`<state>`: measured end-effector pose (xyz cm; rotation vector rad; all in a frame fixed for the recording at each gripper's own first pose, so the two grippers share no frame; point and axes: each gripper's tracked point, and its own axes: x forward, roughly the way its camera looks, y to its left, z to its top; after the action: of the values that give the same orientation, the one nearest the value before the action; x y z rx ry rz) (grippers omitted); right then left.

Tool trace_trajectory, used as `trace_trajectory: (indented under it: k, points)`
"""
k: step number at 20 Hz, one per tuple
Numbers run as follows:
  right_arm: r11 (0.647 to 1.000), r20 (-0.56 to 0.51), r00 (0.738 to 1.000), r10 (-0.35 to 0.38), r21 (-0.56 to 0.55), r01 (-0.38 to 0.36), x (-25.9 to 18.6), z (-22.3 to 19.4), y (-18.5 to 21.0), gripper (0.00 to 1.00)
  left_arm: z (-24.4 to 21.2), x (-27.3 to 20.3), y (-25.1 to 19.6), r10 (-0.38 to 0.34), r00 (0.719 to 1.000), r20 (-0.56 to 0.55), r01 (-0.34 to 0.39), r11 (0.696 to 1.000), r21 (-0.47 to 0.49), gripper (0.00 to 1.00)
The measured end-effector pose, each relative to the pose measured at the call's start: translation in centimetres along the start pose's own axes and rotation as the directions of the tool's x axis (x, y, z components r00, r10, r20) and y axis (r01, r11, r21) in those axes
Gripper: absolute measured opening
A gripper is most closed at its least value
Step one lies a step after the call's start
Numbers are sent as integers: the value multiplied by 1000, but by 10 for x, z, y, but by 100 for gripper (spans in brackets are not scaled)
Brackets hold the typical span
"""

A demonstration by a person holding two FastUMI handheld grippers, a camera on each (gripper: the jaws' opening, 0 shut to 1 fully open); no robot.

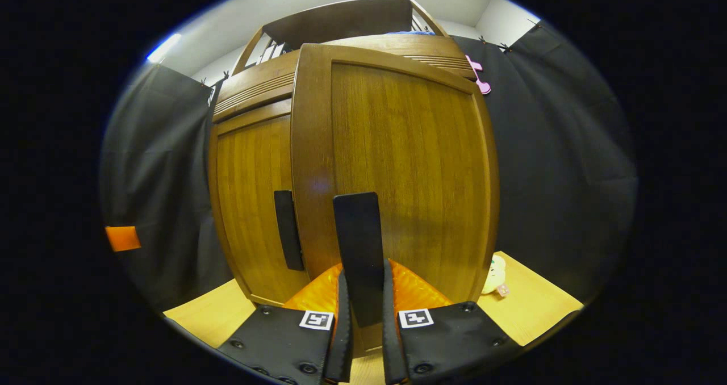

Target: Open the right door of the double-door shoe cabinet with the right hand, and open the left door with the left hand.

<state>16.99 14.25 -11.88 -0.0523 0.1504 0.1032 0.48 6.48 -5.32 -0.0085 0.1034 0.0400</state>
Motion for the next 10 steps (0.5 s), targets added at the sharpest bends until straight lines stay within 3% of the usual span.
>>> trace_trajectory:
  k: [2,4,10]
  points:
    - [1000,4,1000,5,3,-5,-12,2,-8,32,3,-2,-5,-2,1000,15,2,1000,1,93]
    - [1000,4,1000,11,10,-11,-25,3,-16,25,5,-4,-14,-16,999,28,15,1000,11,95]
    - [1000,16,1000,-15,2,15,-63,7,-53,24,8,-9,-44,-54,998,45,53,998,27,97]
